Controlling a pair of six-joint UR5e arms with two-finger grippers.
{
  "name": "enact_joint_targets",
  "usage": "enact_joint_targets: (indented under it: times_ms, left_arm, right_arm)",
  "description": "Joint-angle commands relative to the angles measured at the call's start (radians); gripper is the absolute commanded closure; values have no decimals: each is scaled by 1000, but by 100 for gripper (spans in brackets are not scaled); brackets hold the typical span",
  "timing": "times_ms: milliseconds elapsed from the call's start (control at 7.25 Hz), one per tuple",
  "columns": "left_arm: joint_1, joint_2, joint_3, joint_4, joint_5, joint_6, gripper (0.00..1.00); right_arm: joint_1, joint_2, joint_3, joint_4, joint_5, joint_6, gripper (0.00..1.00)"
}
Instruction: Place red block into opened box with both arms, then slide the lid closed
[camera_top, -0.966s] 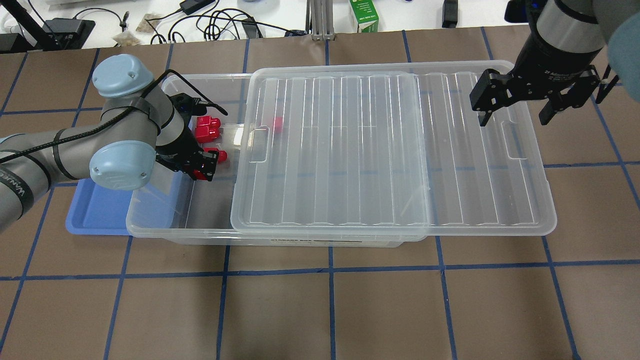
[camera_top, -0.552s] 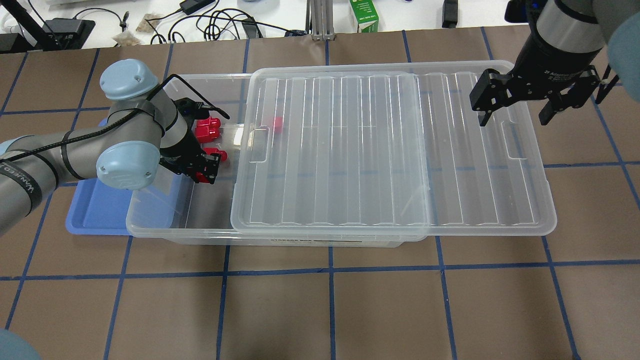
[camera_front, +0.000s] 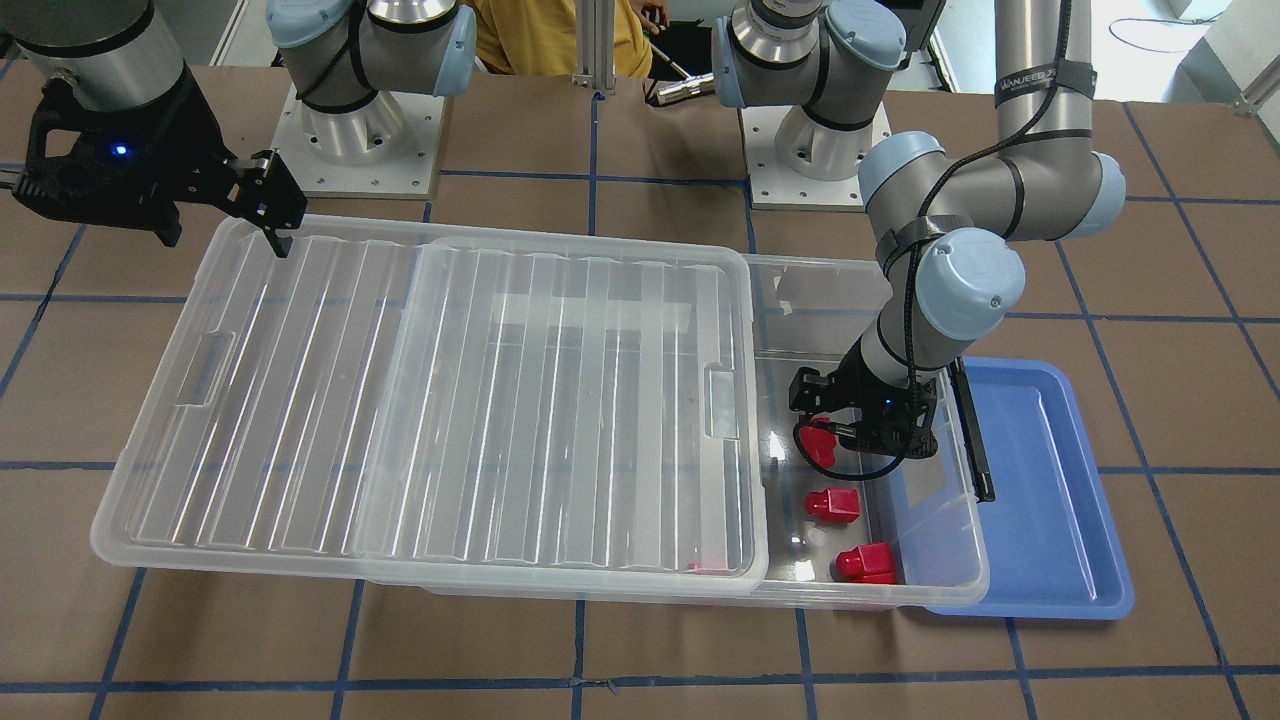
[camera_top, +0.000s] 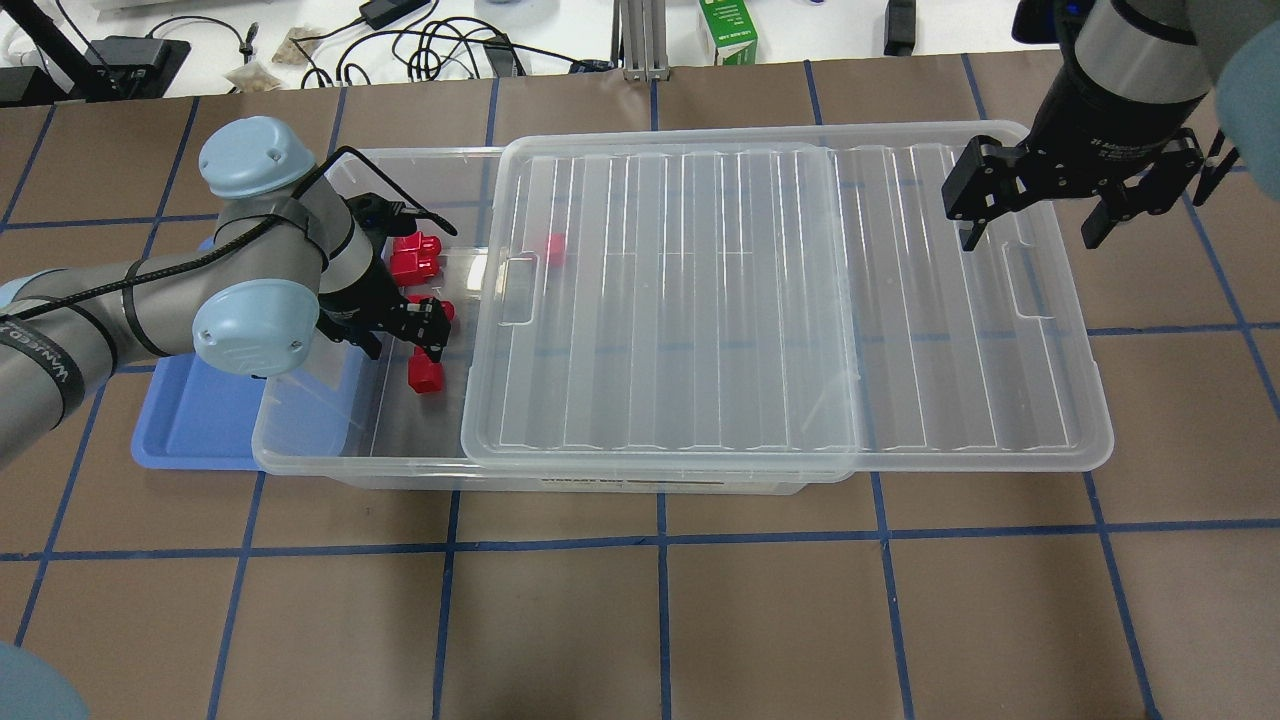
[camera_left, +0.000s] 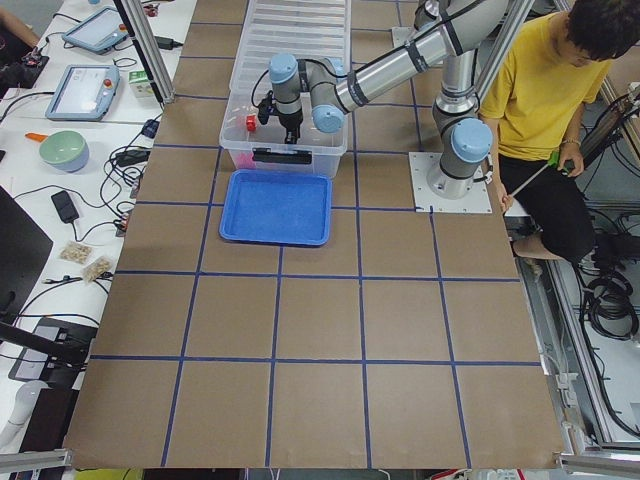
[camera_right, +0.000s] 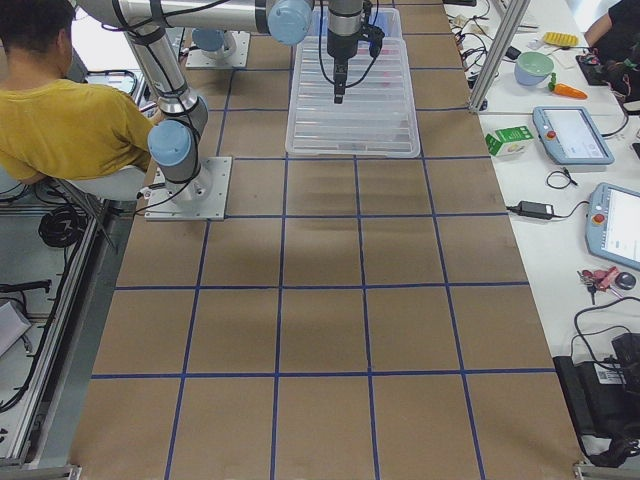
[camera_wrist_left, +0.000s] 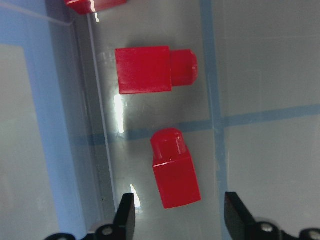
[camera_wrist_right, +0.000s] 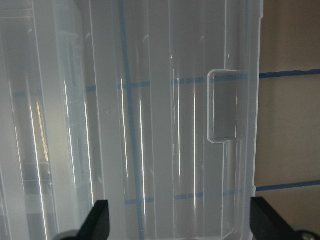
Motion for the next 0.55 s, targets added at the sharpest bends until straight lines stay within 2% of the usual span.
enact_joint_targets:
  times_ms: [0,414]
  left_arm:
    - [-4,35,65,-18,5,-2,3]
    - [-13,115,310,-413,8,-7,0]
  right_arm:
    - [-3,1,1,0,-21,-4,0]
    - [-14,5,6,-4,-50,-12,0]
